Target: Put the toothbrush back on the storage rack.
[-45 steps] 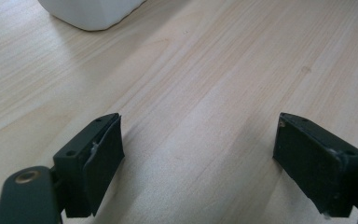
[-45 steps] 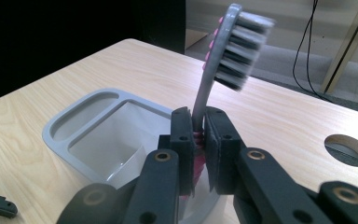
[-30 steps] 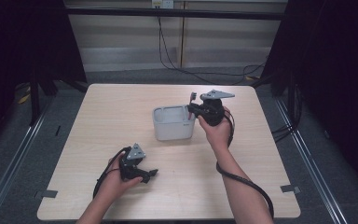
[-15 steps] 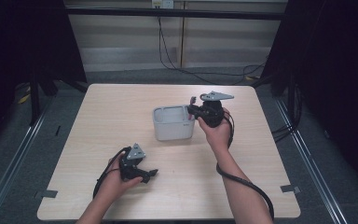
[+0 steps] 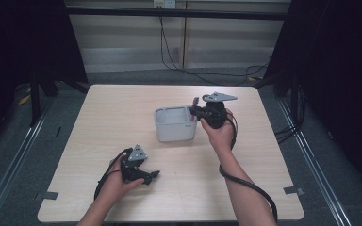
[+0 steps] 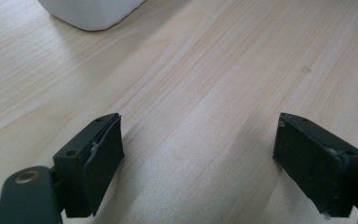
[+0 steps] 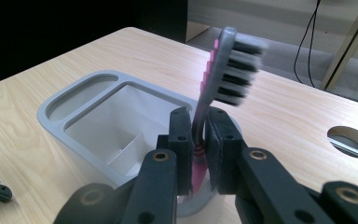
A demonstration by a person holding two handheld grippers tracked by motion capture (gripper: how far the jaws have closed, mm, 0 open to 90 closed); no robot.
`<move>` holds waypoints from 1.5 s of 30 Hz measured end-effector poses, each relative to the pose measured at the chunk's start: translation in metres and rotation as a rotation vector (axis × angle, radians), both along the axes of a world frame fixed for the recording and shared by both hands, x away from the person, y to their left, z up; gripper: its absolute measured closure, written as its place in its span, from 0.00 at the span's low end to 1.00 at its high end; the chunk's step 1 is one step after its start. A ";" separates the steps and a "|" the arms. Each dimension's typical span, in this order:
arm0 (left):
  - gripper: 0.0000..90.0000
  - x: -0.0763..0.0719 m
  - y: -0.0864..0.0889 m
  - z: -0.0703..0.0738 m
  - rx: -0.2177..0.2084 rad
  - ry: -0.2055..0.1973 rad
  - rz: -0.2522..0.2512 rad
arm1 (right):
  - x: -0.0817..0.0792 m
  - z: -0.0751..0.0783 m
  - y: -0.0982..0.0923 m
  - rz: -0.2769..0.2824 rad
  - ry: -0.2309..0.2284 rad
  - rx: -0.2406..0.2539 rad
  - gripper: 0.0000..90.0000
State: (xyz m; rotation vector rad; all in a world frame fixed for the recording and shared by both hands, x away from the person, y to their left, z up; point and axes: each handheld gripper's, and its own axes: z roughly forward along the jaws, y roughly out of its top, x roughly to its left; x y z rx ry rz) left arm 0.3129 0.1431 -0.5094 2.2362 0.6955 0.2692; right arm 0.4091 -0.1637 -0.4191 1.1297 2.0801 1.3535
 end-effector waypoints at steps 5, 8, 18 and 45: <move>0.17 0.000 0.000 0.000 -0.002 0.000 0.002 | 0.000 0.000 -0.001 -0.003 0.002 -0.002 0.87; 0.17 0.000 0.000 0.000 0.005 -0.001 -0.004 | -0.001 0.000 -0.001 -0.008 0.001 -0.002 0.84; 0.17 0.000 0.000 0.000 0.005 0.000 -0.004 | -0.002 -0.003 -0.005 -0.045 0.004 0.005 0.68; 0.17 0.000 0.000 0.000 0.002 0.000 -0.001 | -0.011 -0.004 -0.023 -0.070 -0.023 0.114 0.31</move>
